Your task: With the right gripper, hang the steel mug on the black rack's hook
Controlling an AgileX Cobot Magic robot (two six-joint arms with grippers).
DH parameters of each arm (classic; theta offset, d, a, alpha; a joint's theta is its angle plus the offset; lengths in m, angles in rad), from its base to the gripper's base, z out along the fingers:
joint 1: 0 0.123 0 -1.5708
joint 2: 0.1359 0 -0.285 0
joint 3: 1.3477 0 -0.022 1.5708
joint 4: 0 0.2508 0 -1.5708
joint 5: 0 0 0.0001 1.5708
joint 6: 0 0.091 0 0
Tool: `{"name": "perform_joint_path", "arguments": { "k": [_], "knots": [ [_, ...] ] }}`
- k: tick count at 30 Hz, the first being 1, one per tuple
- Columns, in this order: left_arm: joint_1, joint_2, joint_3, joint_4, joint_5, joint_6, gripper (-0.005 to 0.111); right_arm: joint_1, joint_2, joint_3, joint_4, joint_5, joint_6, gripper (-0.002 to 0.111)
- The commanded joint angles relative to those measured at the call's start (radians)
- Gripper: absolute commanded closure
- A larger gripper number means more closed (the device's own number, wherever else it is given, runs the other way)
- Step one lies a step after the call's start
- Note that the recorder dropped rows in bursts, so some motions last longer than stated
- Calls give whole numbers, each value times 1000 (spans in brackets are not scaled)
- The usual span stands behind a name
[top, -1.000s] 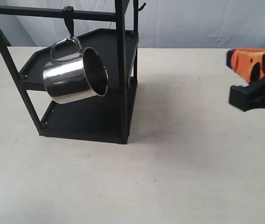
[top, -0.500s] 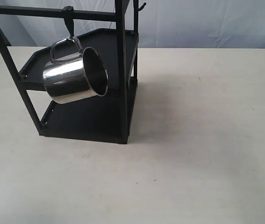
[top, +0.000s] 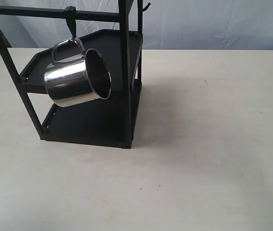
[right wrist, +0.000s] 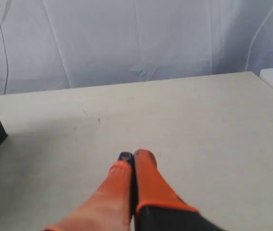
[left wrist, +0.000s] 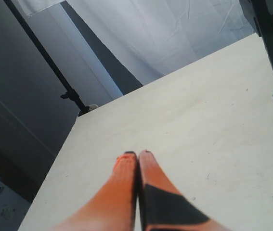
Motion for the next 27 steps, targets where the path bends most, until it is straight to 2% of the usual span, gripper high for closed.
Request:
{"name": "perform_joint_path", "arguments": {
  "k": [1, 4, 14, 27],
  "knots": [
    [-1, -5, -2, -1, -13, -2, 105, 7, -54, 70, 148, 2, -171, 109],
    [-1, -5, -2, -1, -13, -2, 105, 7, -80, 94, 222, 6, -245, 109],
    [-1, -5, -2, -1, -13, -2, 105, 7, -93, 102, 298, 24, -351, 109],
    [-1, -5, -2, -1, -13, -2, 105, 7, -110, 165, 319, -3, -321, 109]
  ]
}}
